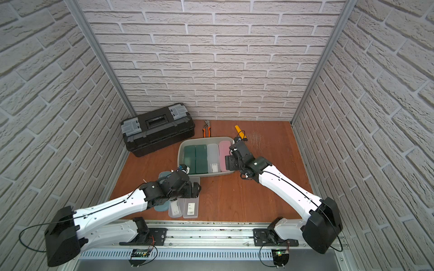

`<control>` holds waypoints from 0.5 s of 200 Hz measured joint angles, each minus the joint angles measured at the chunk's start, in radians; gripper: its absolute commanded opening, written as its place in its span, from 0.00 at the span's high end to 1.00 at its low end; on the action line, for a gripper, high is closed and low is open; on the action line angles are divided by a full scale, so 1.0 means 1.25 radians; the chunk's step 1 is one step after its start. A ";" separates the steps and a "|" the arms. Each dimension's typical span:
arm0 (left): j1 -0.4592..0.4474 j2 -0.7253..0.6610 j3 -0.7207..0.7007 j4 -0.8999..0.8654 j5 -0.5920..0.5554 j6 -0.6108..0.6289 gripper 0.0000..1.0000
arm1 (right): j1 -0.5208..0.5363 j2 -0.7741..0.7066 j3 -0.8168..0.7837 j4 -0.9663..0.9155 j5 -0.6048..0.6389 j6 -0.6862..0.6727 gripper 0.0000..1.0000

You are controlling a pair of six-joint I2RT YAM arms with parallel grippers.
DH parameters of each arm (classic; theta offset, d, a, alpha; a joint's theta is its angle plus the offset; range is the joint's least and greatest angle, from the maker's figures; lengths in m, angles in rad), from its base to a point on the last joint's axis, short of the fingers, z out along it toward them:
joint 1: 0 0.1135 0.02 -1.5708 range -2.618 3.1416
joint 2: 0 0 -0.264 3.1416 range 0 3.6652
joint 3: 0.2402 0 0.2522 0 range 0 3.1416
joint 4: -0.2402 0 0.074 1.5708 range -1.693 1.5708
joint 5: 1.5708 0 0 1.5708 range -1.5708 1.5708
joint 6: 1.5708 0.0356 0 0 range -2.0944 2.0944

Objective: Put the pencil case into the storage box
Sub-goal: Place the pencil case at the storage box.

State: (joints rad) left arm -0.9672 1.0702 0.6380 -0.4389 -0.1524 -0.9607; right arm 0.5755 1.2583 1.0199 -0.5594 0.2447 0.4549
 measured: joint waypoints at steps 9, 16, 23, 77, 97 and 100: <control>-0.026 -0.011 -0.010 -0.008 -0.015 -0.020 0.01 | 0.000 -0.023 -0.030 -0.001 -0.009 0.005 0.19; -0.044 -0.018 -0.018 -0.013 -0.025 -0.036 0.01 | 0.000 -0.040 -0.053 -0.001 -0.017 0.012 0.19; -0.058 -0.023 -0.023 -0.017 -0.034 -0.049 0.02 | 0.000 -0.053 -0.074 -0.001 -0.026 0.016 0.19; -0.140 0.002 -0.026 -0.056 -0.105 -0.121 0.02 | 0.000 -0.098 -0.175 -0.016 -0.074 0.046 0.19; -0.171 0.046 -0.015 -0.079 -0.131 -0.142 0.02 | 0.000 -0.124 -0.183 -0.033 -0.068 0.046 0.18; -0.174 0.052 -0.013 -0.081 -0.134 -0.147 0.02 | 0.000 -0.128 -0.183 -0.035 -0.067 0.045 0.18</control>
State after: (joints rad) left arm -1.1851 1.1355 0.6220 -0.5400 -0.3202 -1.1442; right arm 0.5758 1.0985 0.7906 -0.6037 0.1604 0.5117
